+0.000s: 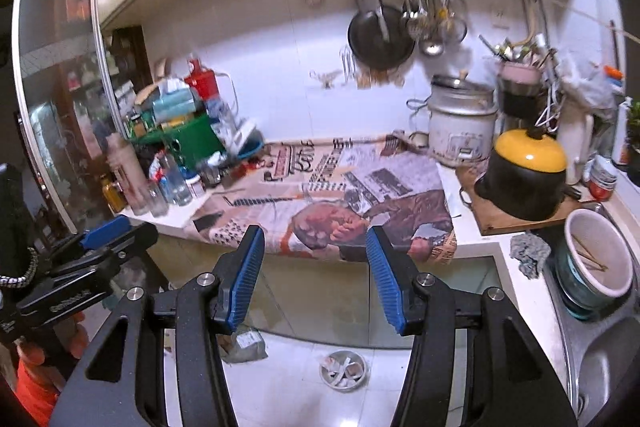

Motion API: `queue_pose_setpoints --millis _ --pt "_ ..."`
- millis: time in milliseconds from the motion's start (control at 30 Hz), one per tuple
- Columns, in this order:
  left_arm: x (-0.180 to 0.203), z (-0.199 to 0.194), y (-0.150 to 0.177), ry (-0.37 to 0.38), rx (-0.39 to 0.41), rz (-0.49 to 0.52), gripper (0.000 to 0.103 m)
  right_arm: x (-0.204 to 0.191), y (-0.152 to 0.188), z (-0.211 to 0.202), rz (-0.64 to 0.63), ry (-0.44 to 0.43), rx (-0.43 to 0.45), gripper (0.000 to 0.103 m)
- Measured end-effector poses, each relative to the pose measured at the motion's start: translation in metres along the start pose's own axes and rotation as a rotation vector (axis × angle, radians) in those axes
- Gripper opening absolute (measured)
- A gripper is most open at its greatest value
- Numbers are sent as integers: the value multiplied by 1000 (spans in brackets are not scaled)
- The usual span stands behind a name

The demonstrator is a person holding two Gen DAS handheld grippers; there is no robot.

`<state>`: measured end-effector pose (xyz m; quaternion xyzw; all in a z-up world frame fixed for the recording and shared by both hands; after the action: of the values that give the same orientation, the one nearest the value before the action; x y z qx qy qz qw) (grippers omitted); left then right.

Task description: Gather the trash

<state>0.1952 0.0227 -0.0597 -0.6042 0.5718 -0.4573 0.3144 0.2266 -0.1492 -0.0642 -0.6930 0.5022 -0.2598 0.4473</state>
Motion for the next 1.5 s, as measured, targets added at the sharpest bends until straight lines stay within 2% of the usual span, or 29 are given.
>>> queue_pose_setpoints --millis 67,133,333,433,1500 --pt "1 -20 -2 -2 12 13 95 -9 2 -16 -3 15 15 51" --pt "3 -40 -3 -3 27 24 98 -13 4 -28 -7 28 26 64" --pt "8 -73 -1 13 49 43 101 -20 7 -52 8 83 55 89" --pt "9 -80 -1 19 57 41 101 -19 5 -60 8 113 71 93" --pt "5 -69 4 21 44 21 101 -30 14 -71 -2 131 48 94"
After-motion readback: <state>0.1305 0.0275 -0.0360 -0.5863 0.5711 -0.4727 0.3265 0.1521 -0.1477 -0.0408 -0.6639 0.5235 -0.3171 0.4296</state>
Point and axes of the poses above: each gripper's, at about its wrist camera, not at the fingertips, and z roughly the way its jaws point, x to its right, y to its underside, the point moved 10 cm from there along z, roughly the way its jaws point, and after that the axes turned 8 degrees about y, right-handed, at the moved point
